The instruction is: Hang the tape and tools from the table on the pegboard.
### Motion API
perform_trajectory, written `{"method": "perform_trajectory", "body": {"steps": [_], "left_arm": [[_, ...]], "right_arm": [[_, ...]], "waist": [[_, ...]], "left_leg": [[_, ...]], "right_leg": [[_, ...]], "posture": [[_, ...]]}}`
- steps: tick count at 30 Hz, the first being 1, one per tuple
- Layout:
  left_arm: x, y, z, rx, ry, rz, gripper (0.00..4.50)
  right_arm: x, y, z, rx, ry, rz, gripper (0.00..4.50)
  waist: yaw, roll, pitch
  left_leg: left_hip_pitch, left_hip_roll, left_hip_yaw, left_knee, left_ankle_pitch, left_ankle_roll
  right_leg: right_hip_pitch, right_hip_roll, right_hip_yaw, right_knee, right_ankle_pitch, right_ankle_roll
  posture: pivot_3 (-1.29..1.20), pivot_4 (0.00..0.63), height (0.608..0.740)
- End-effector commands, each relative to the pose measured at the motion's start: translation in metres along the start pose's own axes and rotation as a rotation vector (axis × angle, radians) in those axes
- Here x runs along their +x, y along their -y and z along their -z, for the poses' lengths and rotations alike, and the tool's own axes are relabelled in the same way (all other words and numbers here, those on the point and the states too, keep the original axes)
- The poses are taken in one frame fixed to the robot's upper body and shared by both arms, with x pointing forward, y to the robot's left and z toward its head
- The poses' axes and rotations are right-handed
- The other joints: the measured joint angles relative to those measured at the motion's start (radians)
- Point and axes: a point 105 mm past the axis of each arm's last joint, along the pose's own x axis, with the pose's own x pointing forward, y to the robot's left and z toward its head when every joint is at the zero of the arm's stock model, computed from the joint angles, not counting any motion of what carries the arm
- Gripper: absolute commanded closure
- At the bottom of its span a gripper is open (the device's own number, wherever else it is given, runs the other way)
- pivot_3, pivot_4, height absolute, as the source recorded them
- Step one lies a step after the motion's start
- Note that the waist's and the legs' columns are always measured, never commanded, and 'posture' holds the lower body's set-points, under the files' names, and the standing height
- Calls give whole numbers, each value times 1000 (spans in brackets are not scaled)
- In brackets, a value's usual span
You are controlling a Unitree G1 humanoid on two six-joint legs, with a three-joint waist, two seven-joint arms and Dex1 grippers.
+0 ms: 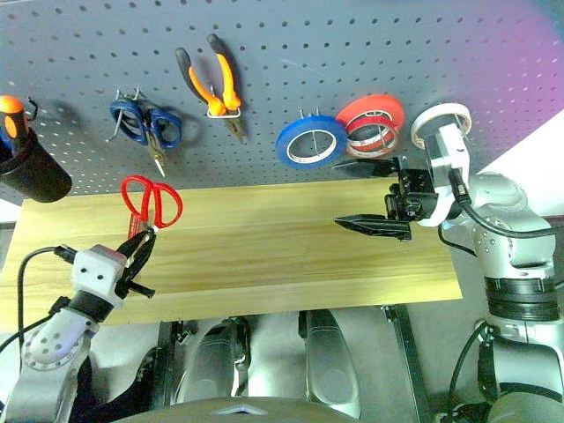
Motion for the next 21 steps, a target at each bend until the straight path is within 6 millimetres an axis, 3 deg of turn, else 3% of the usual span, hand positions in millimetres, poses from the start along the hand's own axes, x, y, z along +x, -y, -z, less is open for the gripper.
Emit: {"method": "perform_trajectory", "body": {"steps": [1,11,21], "left_arm": [[-6,-3,-12,51,58,10,4235],[-1,-6,-33,143,168,32,4235],[3,-20,-47,195,220,-55,4235]], "right_arm": [[-11,-3,-2,-12,4,15,0],[-15,-2,3,-19,-19,29,0],[-17,3,6,-20,-28,37,0]], "waist": [[-1,0,0],[-2,0,0],[-2,0,0]], "left_leg": [[0,0,0,0,0,0],[2,1,2,0,-1,1],[2,1,2,1,-1,1]], "right_leg": [[0,0,0,0,0,0],[0,1,2,1,0,0],[0,1,2,2,0,0]], "posture": [[-154,313,733],[-151,311,733],[-134,300,733]]}}
